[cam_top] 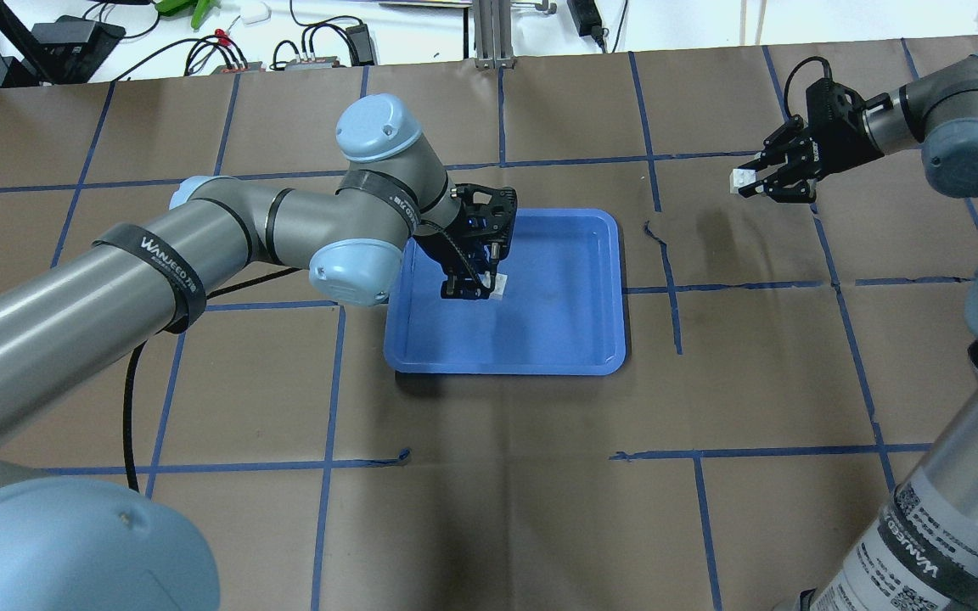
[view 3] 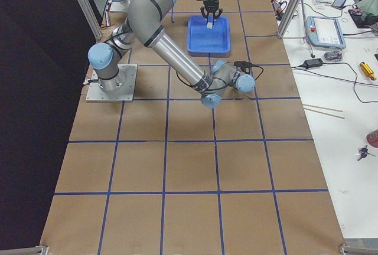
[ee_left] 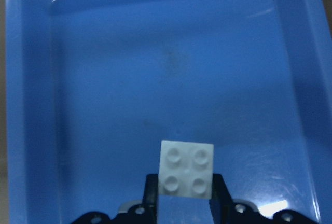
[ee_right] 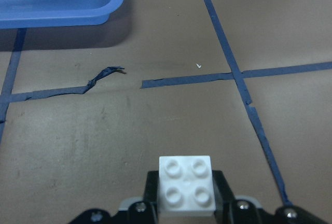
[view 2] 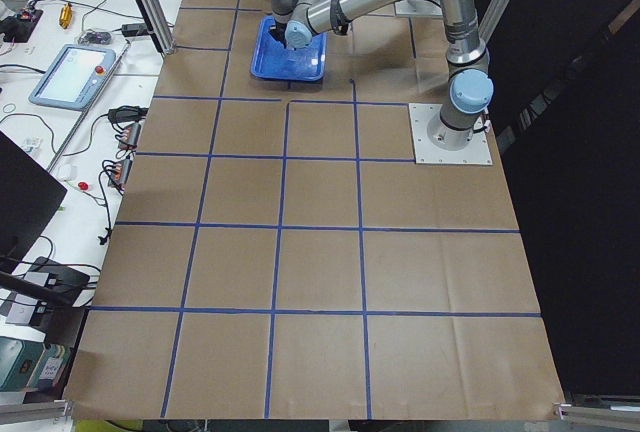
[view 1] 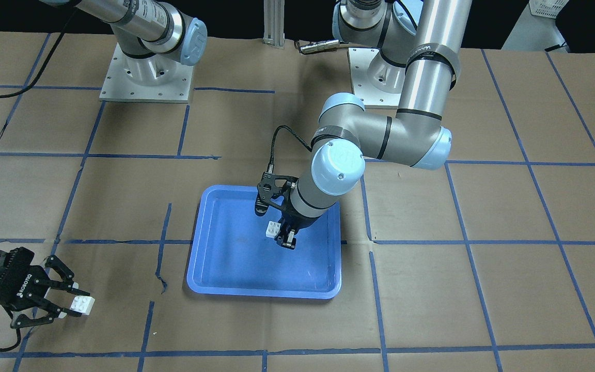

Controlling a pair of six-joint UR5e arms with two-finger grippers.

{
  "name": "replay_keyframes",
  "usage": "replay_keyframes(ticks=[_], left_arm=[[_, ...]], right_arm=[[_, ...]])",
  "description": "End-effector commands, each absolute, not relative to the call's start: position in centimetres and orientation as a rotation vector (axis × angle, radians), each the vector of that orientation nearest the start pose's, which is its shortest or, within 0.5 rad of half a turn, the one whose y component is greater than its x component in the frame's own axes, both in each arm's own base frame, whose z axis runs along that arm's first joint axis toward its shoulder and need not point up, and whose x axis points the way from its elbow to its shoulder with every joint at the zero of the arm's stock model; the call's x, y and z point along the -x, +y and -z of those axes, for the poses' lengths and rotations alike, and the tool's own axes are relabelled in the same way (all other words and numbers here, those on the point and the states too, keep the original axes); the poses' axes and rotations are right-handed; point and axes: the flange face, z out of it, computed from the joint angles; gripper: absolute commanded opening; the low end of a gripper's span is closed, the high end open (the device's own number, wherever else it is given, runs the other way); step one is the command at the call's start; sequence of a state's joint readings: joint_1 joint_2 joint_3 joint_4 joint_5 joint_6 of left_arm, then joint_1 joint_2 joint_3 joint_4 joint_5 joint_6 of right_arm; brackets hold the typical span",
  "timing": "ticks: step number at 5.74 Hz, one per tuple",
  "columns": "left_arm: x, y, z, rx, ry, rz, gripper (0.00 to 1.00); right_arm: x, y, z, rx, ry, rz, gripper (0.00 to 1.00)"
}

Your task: Assemble white blocks and place on blue tray

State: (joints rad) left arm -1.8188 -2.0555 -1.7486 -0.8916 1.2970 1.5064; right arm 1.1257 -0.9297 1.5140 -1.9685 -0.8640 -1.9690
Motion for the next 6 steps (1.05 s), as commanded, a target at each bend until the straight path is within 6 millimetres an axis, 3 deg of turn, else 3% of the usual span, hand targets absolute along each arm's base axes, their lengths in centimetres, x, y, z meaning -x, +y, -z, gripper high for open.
replay_keyframes(ticks=[1,2,3,4,5,6], left_arm=[[30.4,-53.5,-18.4,2.247,-1.889,-0.289,0.0],[30.4,-53.2,-17.6,2.196,-1.941,-0.291,0.0],[30.4,-53.2,-17.4,2.192,-1.942,-0.29,0.0],[30.4,-53.2,-17.4,2.196,-1.944,-0.291,0.0],[30.5,-53.3,-17.5,2.188,-1.945,-0.302,0.76],[30.5,-53.3,-17.7,2.165,-1.971,-0.301,0.93]], right_arm=[[9.9,-68.1,-23.2,1.765,1.946,0.825,0.14],[8.4,-67.3,-25.0,1.753,1.919,0.795,0.14],[4.8,-65.6,-26.2,1.754,1.858,0.743,0.14],[2.1,-63.5,-26.2,1.758,1.825,0.716,0.14],[1.1,-61.1,-25.1,1.728,1.815,0.69,0.13],[0.6,-59.9,-25.4,1.723,1.815,0.684,0.1]])
